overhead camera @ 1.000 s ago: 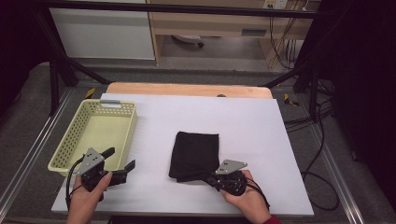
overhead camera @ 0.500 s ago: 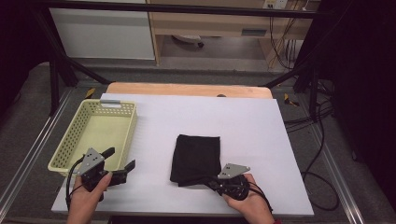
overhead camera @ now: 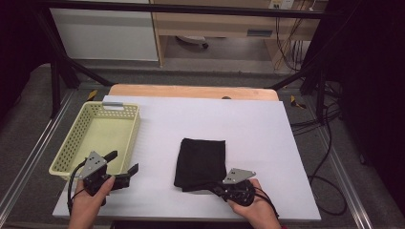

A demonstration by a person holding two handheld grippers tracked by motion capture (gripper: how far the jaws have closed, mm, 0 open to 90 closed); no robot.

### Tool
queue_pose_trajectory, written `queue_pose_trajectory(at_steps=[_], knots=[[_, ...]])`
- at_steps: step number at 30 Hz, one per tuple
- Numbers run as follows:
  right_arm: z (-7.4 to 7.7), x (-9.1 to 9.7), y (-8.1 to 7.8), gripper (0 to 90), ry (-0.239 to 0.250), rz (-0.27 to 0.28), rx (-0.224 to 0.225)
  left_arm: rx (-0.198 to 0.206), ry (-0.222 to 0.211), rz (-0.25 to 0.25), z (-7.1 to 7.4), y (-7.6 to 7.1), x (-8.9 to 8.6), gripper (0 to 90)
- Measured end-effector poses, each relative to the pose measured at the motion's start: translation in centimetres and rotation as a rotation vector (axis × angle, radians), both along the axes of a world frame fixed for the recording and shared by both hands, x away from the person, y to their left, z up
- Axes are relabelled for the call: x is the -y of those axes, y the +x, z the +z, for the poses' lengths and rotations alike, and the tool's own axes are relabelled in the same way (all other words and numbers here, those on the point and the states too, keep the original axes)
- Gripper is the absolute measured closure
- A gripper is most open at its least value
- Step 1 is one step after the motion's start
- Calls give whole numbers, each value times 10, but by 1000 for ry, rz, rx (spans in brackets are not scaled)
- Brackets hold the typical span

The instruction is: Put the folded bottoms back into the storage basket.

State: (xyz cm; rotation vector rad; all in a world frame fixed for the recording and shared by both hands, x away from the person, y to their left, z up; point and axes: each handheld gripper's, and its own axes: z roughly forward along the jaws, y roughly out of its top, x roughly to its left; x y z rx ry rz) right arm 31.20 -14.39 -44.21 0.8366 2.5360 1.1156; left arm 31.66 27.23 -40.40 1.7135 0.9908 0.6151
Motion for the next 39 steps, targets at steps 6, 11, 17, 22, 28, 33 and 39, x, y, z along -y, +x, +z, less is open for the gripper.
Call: queue_pose_trajectory(at_steps=[6,11,17,22,28,33,39], knots=[[-1,-1,0,633,6,-1,-18,1,0,0,0,0,0,74],[-1,-2,-2,392,13,-23,-27,3,4,3,0,0,0,74],[3,-1,-6,155,39,-61,22,9,3,3,2,-1,0,73],[9,2,-9,66,69,-86,58,12,-7,3,3,-3,-1,73],[13,14,-15,42,91,-116,72,25,-16,-12,11,-8,4,69],[14,26,-23,36,99,-142,74,41,10,-36,24,-13,16,68],[16,38,-31,36,122,-167,94,37,75,-83,34,-15,41,68]])
